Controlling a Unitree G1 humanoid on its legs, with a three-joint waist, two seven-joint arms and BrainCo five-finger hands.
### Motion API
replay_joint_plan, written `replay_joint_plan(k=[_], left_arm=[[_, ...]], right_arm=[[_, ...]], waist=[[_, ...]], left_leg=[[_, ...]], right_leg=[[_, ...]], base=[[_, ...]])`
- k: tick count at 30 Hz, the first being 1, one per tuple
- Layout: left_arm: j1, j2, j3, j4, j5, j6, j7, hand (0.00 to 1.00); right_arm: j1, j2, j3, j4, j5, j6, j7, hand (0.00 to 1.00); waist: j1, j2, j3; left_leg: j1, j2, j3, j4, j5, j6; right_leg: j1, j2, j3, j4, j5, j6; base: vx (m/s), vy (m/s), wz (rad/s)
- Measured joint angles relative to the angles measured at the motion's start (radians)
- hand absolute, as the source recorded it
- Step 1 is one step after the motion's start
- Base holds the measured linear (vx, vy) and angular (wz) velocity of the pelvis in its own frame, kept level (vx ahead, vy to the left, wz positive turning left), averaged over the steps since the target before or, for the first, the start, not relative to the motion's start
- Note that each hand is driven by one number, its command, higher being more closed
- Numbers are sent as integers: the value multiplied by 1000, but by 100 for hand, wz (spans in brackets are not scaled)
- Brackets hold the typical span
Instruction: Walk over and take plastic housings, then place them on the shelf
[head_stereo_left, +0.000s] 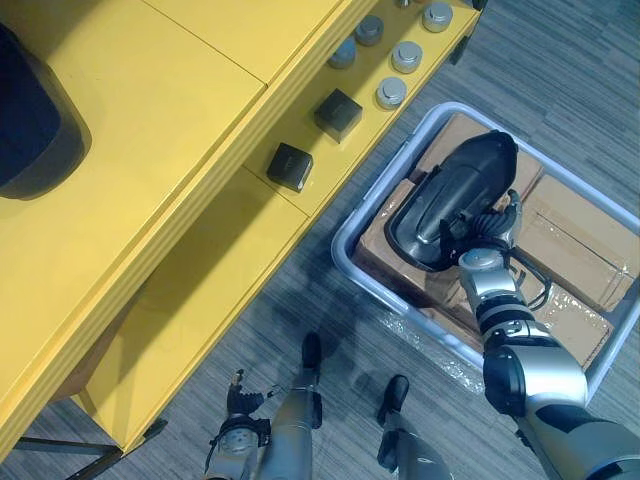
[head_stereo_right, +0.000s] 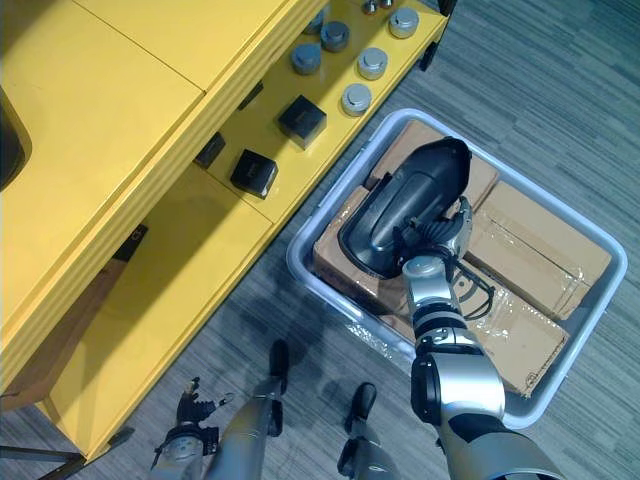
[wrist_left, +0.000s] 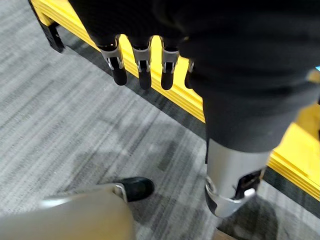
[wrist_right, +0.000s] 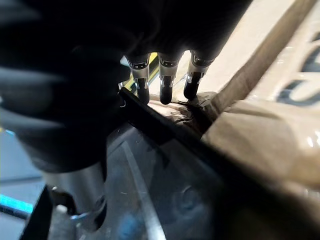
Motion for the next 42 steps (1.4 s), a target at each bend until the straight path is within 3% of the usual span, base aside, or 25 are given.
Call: replay_joint_plan(k=[5,7,12,14,19,26,31,35,38,42], left_arm=[[-8,4,6,11,-30,11,-14,0],[-12,1,3,0,-42,12,-23,0],[-9,-31,-27,-285,-159,11,-33,0],[-29,-37,-48,-463,-233,-14,-39,0],[-191,-38,-91,-613,-305,-36,-40,0],[-452,-34,-176,-613,-344,-39,-59,0],[-613,-25,-235,-458,-384,-27,-74,0],[-714,-15,-273,-325,-531,-8,-115,0],[-736,16,-297,-312,-678,5,-150,0],[-770,28,-310,-316,-728,12,-157,0]], right_arm=[[-57,-28,18,105,-42,16,120,100],[-73,-33,18,130,-82,24,135,100],[-105,-89,19,176,-115,51,187,100],[-105,-109,48,177,-120,61,195,100],[-106,-114,119,174,-128,61,190,100],[-98,-107,191,19,-184,60,174,100],[-83,-101,259,-113,-239,59,172,100],[-73,-85,344,-205,-278,59,173,100],[-39,-59,377,-323,-287,59,169,100],[12,-54,395,-481,-325,58,155,100]], waist=[[-1,-1,1],[-2,-1,3],[5,4,8],[3,9,11],[-13,14,13],[-60,14,13],[-89,14,13],[-125,14,12],[-136,13,12],[-159,9,9]], left_leg=[[0,9,-3,-1,6,-2],[0,9,-6,-1,8,-2],[8,0,-21,-14,19,2],[25,-8,-28,-25,27,3],[50,-14,-23,-73,56,3],[90,-13,2,-102,70,1],[141,-4,35,-115,70,1],[160,-2,61,-130,74,-5],[194,3,99,-151,76,-8],[215,6,102,-185,94,-12]], right_leg=[[0,10,1,-5,0,0],[2,12,-1,-5,0,-1],[18,7,-25,-9,0,-1],[38,3,-35,-21,0,-1],[42,-3,-44,-20,0,-1],[52,-6,-21,-11,1,-2],[64,-6,7,14,-1,-4],[56,-7,30,23,-1,-5],[56,-6,65,33,-1,-5],[58,1,67,33,0,-7]], base=[[24,-15,-1],[34,-13,4],[31,7,13],[27,14,15],[0,0,0],[18,2,-8],[10,3,-20],[-25,18,-17],[-19,21,-32],[-5,2,-6]])
